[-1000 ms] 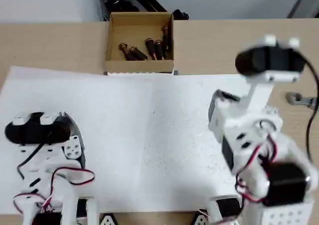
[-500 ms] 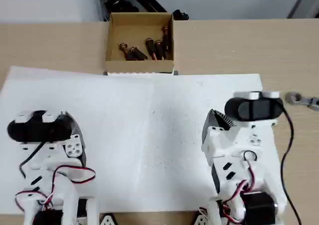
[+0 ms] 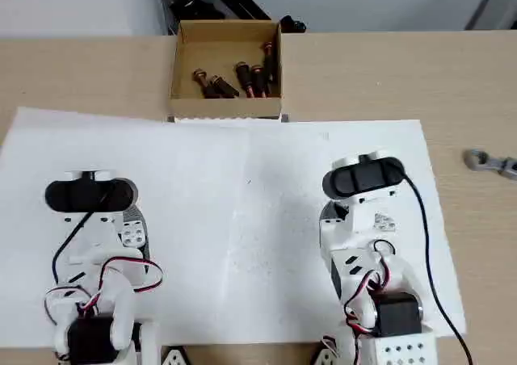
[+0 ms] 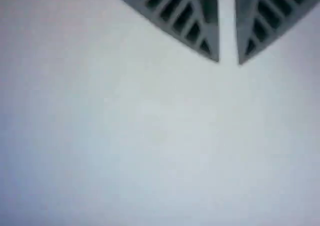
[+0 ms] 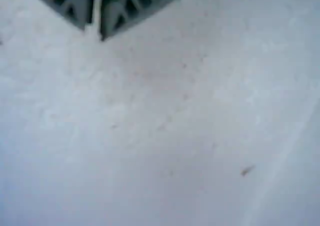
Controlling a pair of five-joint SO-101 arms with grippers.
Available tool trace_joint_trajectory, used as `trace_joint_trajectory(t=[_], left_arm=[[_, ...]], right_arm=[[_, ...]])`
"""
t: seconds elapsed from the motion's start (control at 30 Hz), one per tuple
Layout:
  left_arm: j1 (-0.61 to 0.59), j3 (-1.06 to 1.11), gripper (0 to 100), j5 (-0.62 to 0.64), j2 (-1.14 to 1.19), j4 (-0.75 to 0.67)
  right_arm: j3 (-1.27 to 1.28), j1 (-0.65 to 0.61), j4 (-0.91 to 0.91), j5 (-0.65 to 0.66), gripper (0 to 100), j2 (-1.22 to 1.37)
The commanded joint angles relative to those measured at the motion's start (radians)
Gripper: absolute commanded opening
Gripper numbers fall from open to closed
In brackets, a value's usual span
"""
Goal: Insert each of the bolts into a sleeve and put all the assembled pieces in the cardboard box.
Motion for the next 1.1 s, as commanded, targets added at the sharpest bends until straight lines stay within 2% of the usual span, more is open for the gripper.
trace_joint_trajectory(t=[0.0,0.17,0.4,0.5,1.07], left_arm=[[-0.006,0.054,1,-0.008,-0.008,-0.026],[-0.028,0.110,1,-0.008,-0.008,-0.075],[-0.178,0.263,1,-0.006,-0.008,-0.201],[-0.218,0.298,1,-0.006,-0.008,-0.213],[-0.221,0.309,1,-0.002,-0.008,-0.213]], right_arm=[[0.046,0.005,-0.019,0.018,0.3,-0.008],[0.087,0.005,-0.019,0.018,0.3,-0.008],[0.186,0.005,-0.019,0.018,0.4,-0.008],[0.222,0.005,-0.019,0.018,0.4,-0.008],[0.272,0.005,-0.019,0.023,0.4,-0.008]])
